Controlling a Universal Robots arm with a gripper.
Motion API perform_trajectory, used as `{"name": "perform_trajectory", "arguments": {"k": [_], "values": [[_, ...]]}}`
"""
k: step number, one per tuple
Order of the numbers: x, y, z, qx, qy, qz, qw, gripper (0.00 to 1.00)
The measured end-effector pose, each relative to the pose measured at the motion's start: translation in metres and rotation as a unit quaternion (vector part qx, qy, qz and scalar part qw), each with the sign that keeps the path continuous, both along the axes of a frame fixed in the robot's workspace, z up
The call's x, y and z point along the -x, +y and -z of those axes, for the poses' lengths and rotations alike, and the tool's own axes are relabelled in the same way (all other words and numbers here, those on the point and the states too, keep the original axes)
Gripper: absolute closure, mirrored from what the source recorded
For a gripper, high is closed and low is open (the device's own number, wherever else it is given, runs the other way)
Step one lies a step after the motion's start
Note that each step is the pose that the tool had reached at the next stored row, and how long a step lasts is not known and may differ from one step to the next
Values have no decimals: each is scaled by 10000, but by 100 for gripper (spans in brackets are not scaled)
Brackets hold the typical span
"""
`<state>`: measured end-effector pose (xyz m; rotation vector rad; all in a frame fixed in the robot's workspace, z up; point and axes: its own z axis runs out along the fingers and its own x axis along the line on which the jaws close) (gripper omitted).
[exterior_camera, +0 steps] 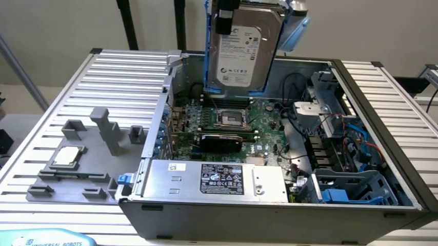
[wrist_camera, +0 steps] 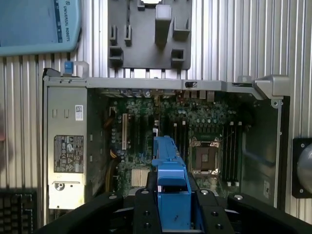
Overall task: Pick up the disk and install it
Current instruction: 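Pick up the disk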
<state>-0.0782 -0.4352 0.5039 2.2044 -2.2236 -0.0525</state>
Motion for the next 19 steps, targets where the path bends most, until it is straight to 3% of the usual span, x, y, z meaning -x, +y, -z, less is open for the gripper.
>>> {"name": "perform_trajectory", "arguments": {"k": [19], "values": [[-732, -333, 42, -1, -58, 0, 10000, 67]]}}
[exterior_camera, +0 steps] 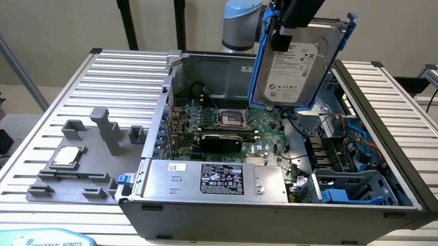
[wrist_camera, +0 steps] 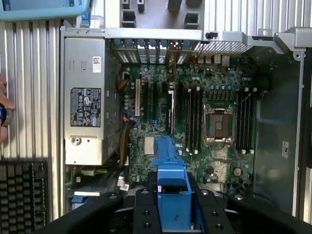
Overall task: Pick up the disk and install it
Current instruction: 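Pick up the disk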
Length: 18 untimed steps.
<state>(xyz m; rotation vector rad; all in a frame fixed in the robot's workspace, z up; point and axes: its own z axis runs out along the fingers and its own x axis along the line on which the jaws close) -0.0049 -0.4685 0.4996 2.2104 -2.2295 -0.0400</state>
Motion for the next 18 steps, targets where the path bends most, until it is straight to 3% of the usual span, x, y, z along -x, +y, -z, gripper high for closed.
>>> {"name": "perform_trajectory", "arguments": {"k": [18], "values": [[-543, -365, 40, 0, -67, 0, 10000, 67]]}}
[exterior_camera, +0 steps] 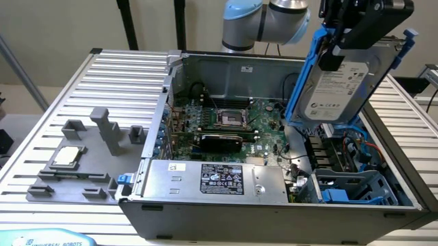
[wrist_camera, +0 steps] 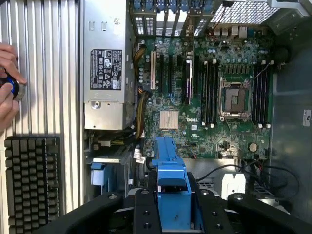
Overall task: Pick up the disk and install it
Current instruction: 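Pick up the disk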
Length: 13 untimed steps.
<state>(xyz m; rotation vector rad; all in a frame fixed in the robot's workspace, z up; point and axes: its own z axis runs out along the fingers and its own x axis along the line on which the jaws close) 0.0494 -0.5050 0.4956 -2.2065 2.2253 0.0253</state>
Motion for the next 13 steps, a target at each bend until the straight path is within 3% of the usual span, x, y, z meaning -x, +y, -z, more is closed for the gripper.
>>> {"name": "perform_trajectory", "arguments": {"k": [13], "values": [[-303, -292, 5, 0, -17, 0, 10000, 67]]}}
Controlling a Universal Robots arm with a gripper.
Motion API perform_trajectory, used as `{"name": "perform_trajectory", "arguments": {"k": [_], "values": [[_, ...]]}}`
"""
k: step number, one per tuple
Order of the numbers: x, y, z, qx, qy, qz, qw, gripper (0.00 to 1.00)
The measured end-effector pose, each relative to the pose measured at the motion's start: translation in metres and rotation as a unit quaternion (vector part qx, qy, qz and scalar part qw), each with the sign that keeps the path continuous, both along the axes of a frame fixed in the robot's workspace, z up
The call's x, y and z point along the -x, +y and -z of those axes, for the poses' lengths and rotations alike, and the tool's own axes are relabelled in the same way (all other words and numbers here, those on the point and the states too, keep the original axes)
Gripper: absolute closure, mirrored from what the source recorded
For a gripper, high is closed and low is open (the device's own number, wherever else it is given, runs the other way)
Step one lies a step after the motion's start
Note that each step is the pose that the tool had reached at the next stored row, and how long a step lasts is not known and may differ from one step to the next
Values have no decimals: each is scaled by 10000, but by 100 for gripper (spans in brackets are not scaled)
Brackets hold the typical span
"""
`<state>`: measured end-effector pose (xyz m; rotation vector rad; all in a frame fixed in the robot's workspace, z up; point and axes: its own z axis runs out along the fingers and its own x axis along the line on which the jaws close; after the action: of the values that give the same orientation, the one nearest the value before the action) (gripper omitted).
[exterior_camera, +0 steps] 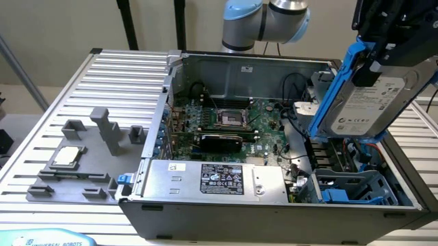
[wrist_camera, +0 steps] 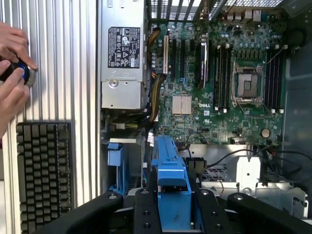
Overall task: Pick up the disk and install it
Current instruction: 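Pick up the disk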
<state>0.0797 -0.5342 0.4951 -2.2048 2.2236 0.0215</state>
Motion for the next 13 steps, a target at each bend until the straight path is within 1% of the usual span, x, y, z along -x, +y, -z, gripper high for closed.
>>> {"name": "perform_trajectory", "arguments": {"k": [6, 13], "values": [[-70, -122, -1, 0, 0, 0, 10000, 67], [-93, -254, 0, 0, 0, 4, 10000, 67]]}}
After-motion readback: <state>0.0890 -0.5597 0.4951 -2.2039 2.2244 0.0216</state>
